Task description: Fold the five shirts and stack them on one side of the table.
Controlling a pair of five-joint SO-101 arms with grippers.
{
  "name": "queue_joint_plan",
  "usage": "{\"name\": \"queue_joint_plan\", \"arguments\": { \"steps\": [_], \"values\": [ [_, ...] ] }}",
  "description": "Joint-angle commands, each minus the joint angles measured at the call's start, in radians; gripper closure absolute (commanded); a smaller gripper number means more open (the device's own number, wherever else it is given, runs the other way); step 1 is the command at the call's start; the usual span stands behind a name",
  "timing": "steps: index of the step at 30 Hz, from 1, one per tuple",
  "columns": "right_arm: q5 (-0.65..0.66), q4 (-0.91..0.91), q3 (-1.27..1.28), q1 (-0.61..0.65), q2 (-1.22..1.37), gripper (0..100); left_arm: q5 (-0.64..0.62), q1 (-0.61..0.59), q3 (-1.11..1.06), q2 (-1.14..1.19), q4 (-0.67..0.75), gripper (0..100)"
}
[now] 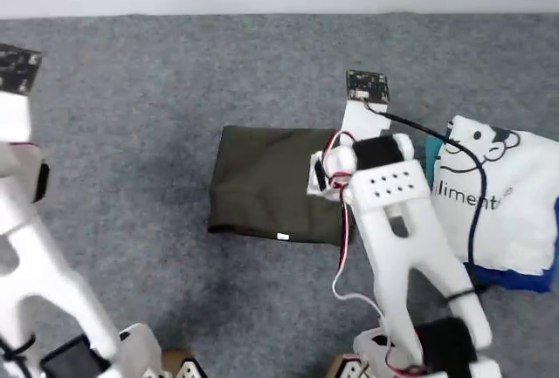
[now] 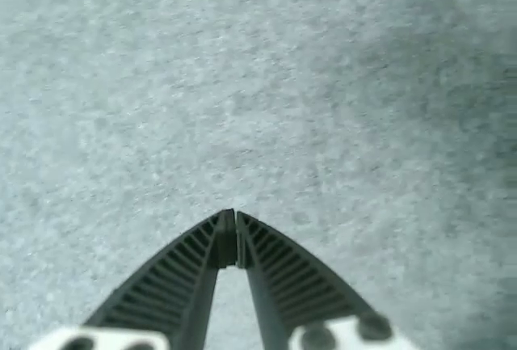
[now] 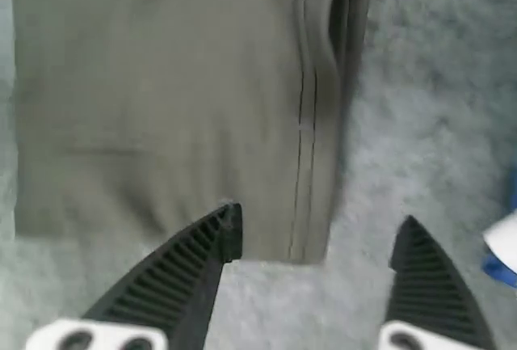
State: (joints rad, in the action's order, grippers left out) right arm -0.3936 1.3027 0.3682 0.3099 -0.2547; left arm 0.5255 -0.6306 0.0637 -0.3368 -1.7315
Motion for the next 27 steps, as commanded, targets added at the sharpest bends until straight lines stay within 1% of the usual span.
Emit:
{"name": "queue_joint_plan", "arguments": {
  "steps": [1, 6, 10, 13, 16, 18, 21, 25, 27],
  "values": [
    [-0.021, -0.097, -0.014, 0.004, 0.061, 67.6, 0.026, -0.038, -0.002, -0.04, 0.0, 99],
    [-0.026, -0.205, -0.014, -0.005, 0.189, 67.7, 0.023, -0.043, -0.031, -0.04, 0.0, 99],
    [-0.026, -0.289, -0.014, -0.059, 0.302, 67.8, 0.023, -0.043, -0.067, -0.04, 0.002, 99],
    [-0.023, -0.309, -0.051, -0.073, 0.397, 67.9, 0.023, -0.041, -0.085, -0.04, 0.002, 99],
    [-0.025, -0.262, -0.133, -0.056, 0.507, 68.0, 0.023, -0.037, -0.102, -0.04, 0.005, 99],
    [-0.025, -0.194, -0.207, -0.045, 0.582, 71.2, 0.023, -0.037, -0.113, -0.04, 0.029, 99],
    [-0.023, -0.084, -0.334, -0.042, 0.697, 81.3, 0.023, -0.038, -0.116, -0.04, 0.043, 99],
    [-0.017, 0.045, -0.512, -0.045, 0.839, 99.6, 0.023, -0.038, -0.117, -0.04, 0.044, 99],
    [0.009, 0.122, -0.588, -0.045, 0.888, 97.3, 0.023, -0.038, -0.117, -0.04, 0.044, 99]
  ]
}}
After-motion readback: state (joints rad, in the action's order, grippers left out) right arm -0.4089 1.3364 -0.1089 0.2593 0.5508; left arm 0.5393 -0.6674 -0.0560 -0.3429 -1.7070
